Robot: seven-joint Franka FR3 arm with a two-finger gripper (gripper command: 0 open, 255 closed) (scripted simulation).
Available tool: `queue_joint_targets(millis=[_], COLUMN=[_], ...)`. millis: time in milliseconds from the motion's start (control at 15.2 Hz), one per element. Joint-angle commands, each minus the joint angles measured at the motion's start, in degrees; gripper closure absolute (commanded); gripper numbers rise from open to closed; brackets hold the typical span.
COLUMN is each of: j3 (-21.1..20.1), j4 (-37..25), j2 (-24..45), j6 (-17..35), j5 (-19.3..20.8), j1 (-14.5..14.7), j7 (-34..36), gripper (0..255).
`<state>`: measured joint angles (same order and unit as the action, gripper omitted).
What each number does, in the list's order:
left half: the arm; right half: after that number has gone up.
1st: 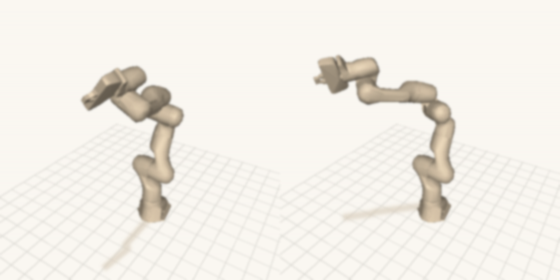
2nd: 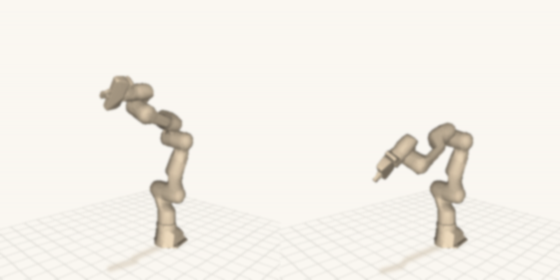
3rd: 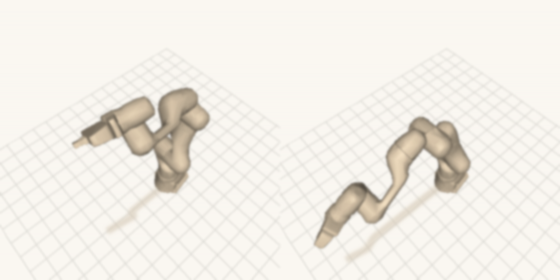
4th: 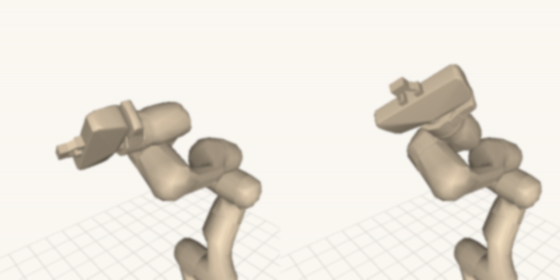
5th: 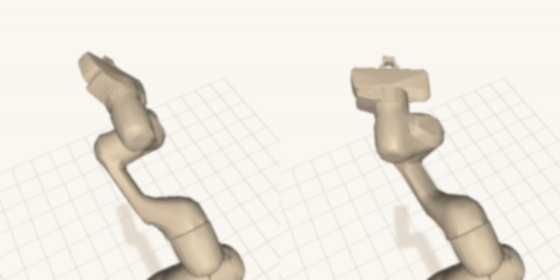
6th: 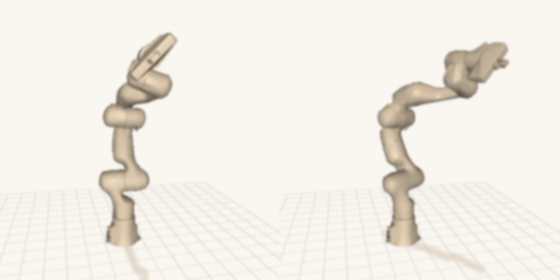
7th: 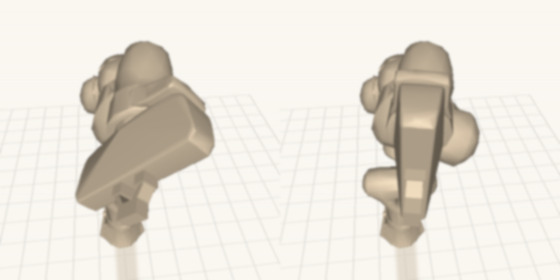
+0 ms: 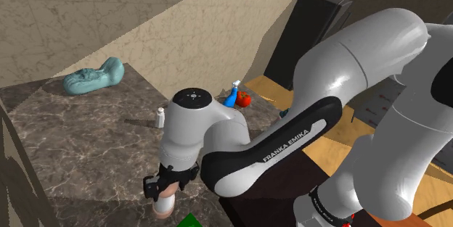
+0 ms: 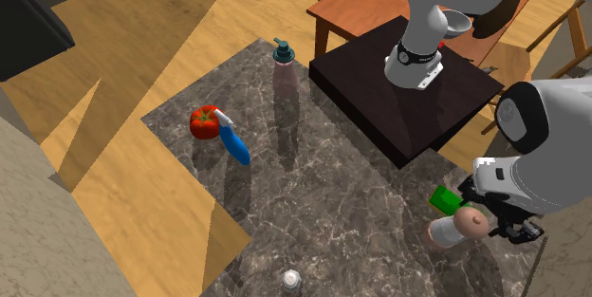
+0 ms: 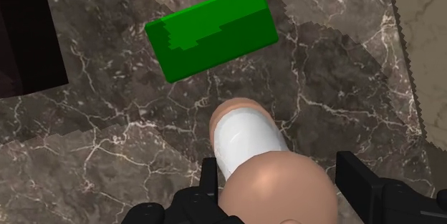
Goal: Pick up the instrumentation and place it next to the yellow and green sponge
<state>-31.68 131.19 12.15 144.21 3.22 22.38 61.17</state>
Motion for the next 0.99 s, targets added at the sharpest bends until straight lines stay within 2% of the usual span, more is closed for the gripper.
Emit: queue_joint_targets(millis=[0,594,660,924], j3=[0.5,1.0,1.0,1.0], j4=[0.0,0.1,0.1,0.1], j2=[1.6,2.7,2.7,2.7], j6=[1.4,2.5,2.5,2.5], j5=[1.3,2.3,2.3,2.3], j1=[0.5,0.9,0.9,0.9], j7=[0.9,1.5,1.5,1.5], gripper=[255,255,0,0])
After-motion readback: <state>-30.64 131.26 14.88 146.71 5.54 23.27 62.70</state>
